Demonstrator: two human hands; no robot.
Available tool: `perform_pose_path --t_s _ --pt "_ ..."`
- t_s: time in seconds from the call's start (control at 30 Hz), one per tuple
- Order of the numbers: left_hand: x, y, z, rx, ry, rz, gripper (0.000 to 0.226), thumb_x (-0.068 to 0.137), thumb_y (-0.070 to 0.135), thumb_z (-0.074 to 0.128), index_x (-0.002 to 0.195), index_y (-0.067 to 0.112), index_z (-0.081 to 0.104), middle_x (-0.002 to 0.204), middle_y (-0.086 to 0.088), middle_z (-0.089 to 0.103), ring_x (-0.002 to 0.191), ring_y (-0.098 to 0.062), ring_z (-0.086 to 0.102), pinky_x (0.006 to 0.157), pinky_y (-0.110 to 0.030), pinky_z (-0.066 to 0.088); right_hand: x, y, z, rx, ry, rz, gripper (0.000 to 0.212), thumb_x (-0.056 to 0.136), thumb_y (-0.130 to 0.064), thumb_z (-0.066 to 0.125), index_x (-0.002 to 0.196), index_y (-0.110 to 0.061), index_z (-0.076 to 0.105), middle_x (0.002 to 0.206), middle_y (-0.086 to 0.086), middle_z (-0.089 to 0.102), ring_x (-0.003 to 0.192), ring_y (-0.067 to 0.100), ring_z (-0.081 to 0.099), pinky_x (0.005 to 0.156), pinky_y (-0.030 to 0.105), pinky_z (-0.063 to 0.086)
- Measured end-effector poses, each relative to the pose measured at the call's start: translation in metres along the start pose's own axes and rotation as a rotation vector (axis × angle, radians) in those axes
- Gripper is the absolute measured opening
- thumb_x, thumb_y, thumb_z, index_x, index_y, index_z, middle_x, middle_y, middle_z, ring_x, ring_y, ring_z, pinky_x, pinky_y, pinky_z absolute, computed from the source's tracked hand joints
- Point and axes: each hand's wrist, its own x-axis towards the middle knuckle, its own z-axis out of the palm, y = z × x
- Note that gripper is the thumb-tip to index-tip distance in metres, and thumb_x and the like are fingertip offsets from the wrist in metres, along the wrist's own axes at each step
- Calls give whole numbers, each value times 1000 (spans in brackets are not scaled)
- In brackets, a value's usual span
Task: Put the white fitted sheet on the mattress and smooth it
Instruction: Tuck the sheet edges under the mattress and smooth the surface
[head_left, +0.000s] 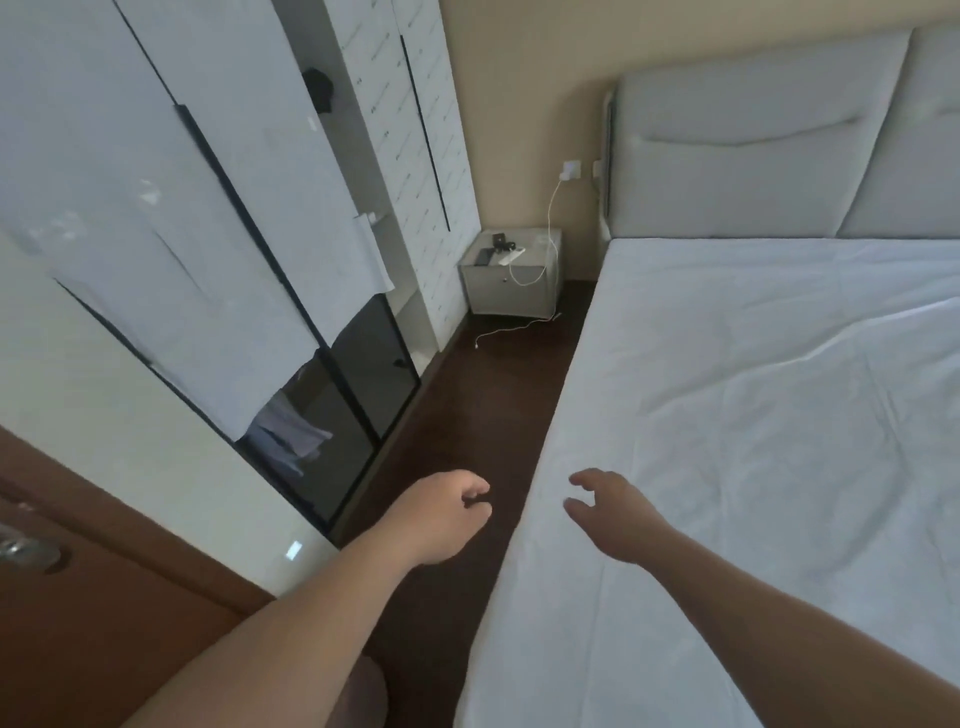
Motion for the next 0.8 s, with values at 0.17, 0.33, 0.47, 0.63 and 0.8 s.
perform_pose_path --t_s 0.17,0.33,0.47,0.63,0.8 --pt "100 -32 -56 33 -73 163 43 101 42 54 144 36 52 146 14 55 132 -10 53 108 -34 48 66 -41 -8 2 157 115 45 102 -38 54 145 -23 52 145 0 54 127 19 55 108 32 42" --pt "203 -61 -115 60 -175 374 44 100 43 55 144 34 54 144 13 57 130 -10 54 109 -37 48 125 -80 2 31 283 313 46 100 -39 55 144 -24 51 146 2 51 122 18 57 104 32 44" --pt "269 -85 -167 106 -260 487 45 101 43 55 145 34 52 144 11 56 128 -11 56 106 -36 50 177 -132 -9 29 393 389 46 99 -40 56 143 -24 53 145 3 51 122 18 57 102 32 43" --pt "350 -91 -218 91 -250 551 47 100 44 54 145 33 52 142 11 57 124 -10 58 105 -37 50 234 -178 -33 44 492 398 45 100 -38 56 142 -25 53 144 0 52 115 14 57 97 28 42" --pt "412 -69 -236 95 -288 617 46 101 42 52 146 32 52 144 9 56 126 -12 56 106 -36 49 271 -176 -54 68 544 458 45 99 -39 58 142 -25 54 142 0 54 104 11 54 93 25 39"
